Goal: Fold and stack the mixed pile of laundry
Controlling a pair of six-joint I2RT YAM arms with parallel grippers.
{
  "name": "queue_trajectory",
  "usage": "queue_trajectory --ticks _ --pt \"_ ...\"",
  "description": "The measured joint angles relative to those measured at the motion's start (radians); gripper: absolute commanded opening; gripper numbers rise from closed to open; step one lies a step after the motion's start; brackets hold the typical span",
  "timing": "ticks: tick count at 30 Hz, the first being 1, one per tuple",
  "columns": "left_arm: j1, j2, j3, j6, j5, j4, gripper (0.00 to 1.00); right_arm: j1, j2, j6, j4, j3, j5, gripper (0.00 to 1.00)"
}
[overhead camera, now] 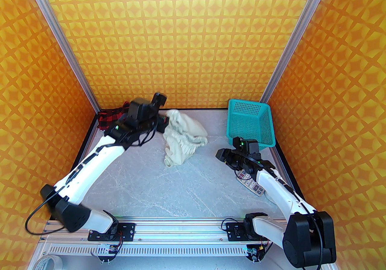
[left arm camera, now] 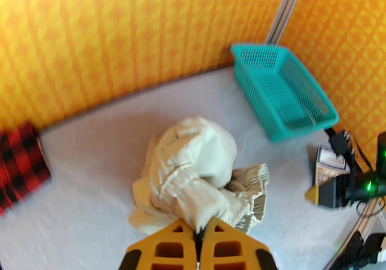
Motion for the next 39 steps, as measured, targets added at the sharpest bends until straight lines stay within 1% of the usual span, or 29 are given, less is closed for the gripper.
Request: queue_trajectory --ticks 2,5,8,10,15,20,23,28,31,32,36,39 --pt "0.0 -0.014 -0.085 -0.026 0.014 0.014 0.0 0.017 0.01 0.063 0.033 -0.026 -0.009 0.63" --pt "0.0 -0.022 -0.175 -0.061 0.031 0.035 0.0 0.082 0.05 0.123 0.071 -0.022 -0.01 0.62" --pt "0.0 -0.026 -0.214 -0.085 0.039 0.058 0.0 0.143 0.121 0.185 0.14 -0.014 -0.009 0.62" --pt "0.0 -0.029 -0.219 -0.096 0.042 0.069 0.0 0.163 0.17 0.22 0.177 -0.009 -0.006 0.62" --pt "0.004 -0.038 -0.219 -0.103 0.047 0.095 0.0 0.166 0.285 0.33 0.315 0.008 -0.002 0.65" --pt "0.013 -0.038 -0.228 -0.108 0.053 0.109 0.0 0.165 0.336 0.461 0.462 0.011 0.0 0.67" --pt "0.018 -0.038 -0.232 -0.108 0.057 0.11 0.0 0.162 0.371 0.542 0.544 0.011 0.008 0.67" --pt "0.02 -0.038 -0.232 -0.111 0.065 0.114 0.0 0.161 0.492 0.657 0.647 0.013 0.021 0.64" --pt "0.023 -0.038 -0.235 -0.111 0.069 0.116 0.0 0.161 0.56 0.708 0.698 0.013 0.027 0.57" --pt "0.024 -0.038 -0.237 -0.111 0.069 0.118 0.0 0.161 0.58 0.724 0.716 0.014 0.027 0.51" --pt "0.036 -0.038 -0.244 -0.111 0.077 0.121 0.0 0.161 0.624 0.745 0.747 0.055 0.033 0.18" --pt "0.063 -0.039 -0.242 -0.11 0.085 0.121 0.0 0.161 0.622 0.698 0.693 0.119 0.044 0.06"
